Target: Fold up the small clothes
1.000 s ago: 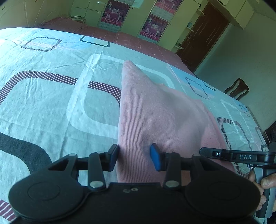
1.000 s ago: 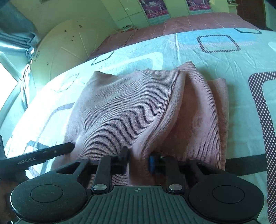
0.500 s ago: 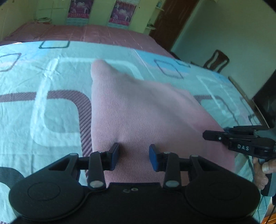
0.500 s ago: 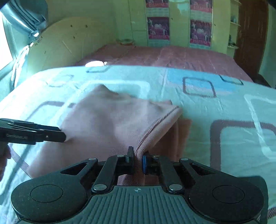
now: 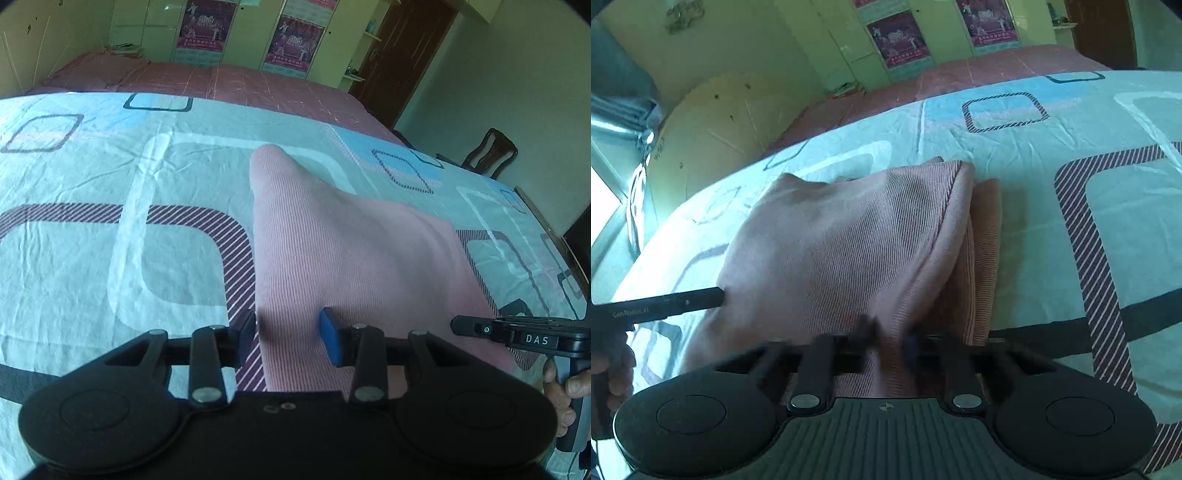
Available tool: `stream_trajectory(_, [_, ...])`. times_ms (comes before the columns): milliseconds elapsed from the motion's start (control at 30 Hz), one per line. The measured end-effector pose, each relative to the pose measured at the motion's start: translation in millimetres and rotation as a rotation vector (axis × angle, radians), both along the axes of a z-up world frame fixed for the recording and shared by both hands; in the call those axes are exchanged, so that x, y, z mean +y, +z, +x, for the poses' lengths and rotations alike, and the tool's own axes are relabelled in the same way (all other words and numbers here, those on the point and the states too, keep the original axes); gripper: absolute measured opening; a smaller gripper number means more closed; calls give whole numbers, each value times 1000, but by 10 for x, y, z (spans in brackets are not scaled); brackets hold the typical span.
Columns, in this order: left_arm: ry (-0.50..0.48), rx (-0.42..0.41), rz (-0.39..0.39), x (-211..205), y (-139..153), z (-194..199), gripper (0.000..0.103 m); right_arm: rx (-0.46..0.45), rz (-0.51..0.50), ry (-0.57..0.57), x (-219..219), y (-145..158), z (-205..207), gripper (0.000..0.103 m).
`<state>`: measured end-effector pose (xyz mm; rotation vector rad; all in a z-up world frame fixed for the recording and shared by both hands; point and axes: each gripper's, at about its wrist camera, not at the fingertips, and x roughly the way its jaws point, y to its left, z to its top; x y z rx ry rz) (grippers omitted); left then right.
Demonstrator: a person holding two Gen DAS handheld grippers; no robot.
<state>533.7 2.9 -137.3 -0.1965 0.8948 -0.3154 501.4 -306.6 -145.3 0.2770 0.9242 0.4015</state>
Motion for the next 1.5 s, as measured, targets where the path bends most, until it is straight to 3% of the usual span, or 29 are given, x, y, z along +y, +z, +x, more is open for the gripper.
stream_trajectory(100, [-10,-31,6,-51,97,-40,32,-71,-91,27,76,169,-69,7])
stream_trajectory(200, [-64,-73,21,-186,200,-81,32,-123,-121,42,-3,329,-170,7])
stream_trajectory(300, [-134,-30,124,-415,72,-7,34,-65,-176,51,-31,133,-84,7])
stream_trajectory(367, [-134,-21,138,-464,32,36,35,-21,-174,45,-44,-34,-32,7])
stream_trajectory(500, [-147,-22,116,-396,136,84,33,-43,-147,9,-98,42,-50,8])
stream_trajectory(533, [-147,-44,97,-353,180,97,34,-57,-149,-6,-139,97,-78,10])
stream_trajectory(567, [-143,-64,86,-320,215,128,36,-84,-173,-40,-169,167,-114,32])
stream_trajectory(600, [-140,-86,85,-293,239,186,35,-123,-204,-79,-200,227,-124,45])
stream_trajectory(700, [-133,-113,73,-290,255,456,35,-180,-214,-130,-215,387,58,45])
stream_trajectory(767, [-138,-112,73,-345,226,665,35,-180,-206,-87,-110,402,269,42])
stream_trajectory(800, [-145,-106,78,-392,191,776,36,-166,-208,-50,-34,364,381,26])
stream_trajectory(900, [-171,-21,121,-529,-49,1068,38,-48,-313,-6,144,0,773,1])
stream_trajectory(1033, [-158,-30,129,-591,-146,1139,38,-70,-328,-39,119,-63,834,0])
stream_trajectory(1200, [-150,-134,136,-452,3,901,38,-145,-279,-66,-21,138,669,0])
stream_trajectory(1367, [-99,-156,113,-389,-15,994,43,-117,-227,-121,-182,89,898,0])
stream_trajectory(1467, [-121,-91,182,-494,-161,1175,51,-87,-266,-86,-137,-30,984,0])
stream_trajectory(1500, [-110,-80,171,-485,-168,1216,54,-94,-283,-78,-125,-50,989,0])
